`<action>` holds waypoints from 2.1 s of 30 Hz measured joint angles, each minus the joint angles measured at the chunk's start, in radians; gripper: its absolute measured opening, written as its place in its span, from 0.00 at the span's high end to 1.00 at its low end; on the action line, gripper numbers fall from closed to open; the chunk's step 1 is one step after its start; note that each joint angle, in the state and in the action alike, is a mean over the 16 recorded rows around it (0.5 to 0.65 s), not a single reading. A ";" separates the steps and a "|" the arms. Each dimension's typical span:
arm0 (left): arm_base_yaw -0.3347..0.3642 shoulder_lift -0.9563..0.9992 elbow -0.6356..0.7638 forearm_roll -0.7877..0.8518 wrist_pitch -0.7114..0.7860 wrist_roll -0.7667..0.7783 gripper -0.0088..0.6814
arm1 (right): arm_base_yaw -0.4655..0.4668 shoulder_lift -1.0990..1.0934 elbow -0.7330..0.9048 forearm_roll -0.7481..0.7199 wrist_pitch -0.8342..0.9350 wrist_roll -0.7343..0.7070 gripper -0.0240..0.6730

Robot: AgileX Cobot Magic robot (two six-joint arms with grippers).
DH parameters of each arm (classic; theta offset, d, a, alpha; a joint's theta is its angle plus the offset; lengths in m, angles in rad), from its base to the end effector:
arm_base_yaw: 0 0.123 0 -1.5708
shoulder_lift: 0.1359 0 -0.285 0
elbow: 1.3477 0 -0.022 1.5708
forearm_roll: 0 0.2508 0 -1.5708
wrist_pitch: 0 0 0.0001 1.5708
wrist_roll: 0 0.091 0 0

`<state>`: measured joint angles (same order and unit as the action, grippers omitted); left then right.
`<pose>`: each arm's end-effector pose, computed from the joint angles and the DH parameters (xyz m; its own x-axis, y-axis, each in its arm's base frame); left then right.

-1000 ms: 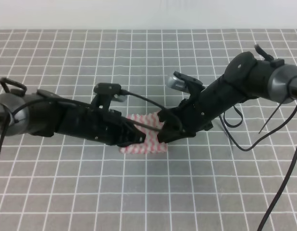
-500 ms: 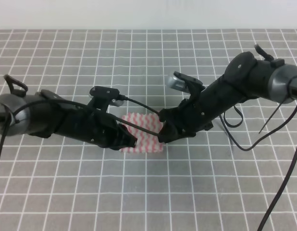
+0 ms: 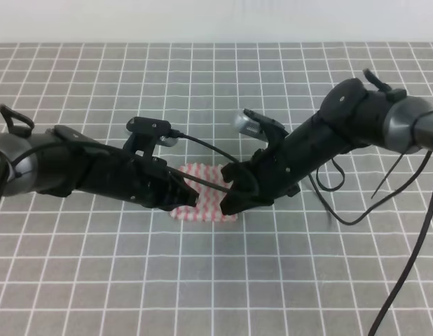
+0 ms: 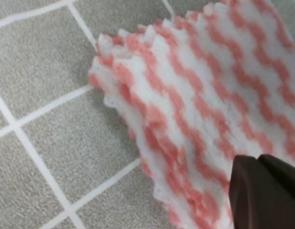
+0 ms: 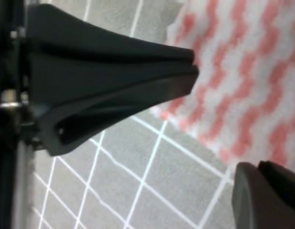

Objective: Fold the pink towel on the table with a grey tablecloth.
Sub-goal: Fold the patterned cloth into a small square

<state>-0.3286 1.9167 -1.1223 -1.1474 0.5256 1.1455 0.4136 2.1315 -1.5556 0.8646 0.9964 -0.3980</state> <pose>0.3506 -0.1636 0.1639 -0.7341 0.3019 -0.6083 0.5832 0.7393 -0.3368 0.3749 0.2281 0.1763 -0.9443 -0.2730 -0.1840 -0.3251 0.6856 0.6514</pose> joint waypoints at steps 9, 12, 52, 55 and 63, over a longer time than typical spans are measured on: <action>0.001 -0.002 -0.002 0.000 -0.003 0.001 0.99 | 0.003 0.016 -0.009 -0.006 -0.008 0.004 0.99; 0.003 -0.007 -0.007 -0.003 -0.004 0.001 0.99 | 0.002 0.018 -0.025 -0.003 -0.008 0.007 0.99; 0.059 -0.004 -0.047 0.010 -0.019 -0.091 0.99 | -0.046 0.026 -0.120 -0.013 -0.160 0.077 0.99; 0.066 0.013 -0.047 0.019 -0.010 -0.115 0.99 | -0.046 0.012 -0.120 -0.018 -0.138 0.072 0.99; 0.069 0.058 -0.047 0.015 0.046 -0.142 0.99 | -0.045 0.000 -0.120 -0.027 -0.106 0.069 0.99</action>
<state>-0.2594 1.9752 -1.1698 -1.1321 0.5715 1.0039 0.3682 2.1315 -1.6752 0.8379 0.8906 -0.3294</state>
